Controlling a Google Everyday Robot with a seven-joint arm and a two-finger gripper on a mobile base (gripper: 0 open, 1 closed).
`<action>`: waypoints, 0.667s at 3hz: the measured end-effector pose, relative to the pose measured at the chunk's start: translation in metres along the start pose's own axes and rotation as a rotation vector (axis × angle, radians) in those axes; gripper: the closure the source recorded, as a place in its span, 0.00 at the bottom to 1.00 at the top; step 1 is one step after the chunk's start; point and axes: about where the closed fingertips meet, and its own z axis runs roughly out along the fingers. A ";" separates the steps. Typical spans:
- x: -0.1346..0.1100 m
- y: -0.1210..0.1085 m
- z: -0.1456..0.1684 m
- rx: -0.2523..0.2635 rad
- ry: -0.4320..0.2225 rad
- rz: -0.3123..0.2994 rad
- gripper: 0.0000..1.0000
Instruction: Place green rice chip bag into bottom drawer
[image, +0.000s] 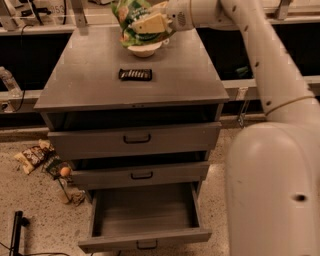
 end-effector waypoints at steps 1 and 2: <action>-0.012 0.015 -0.010 0.004 -0.046 0.013 1.00; -0.011 0.016 -0.010 0.003 -0.046 0.014 1.00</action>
Offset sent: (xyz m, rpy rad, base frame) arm -0.0181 -0.0063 0.0184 0.0487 -0.0164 -0.0107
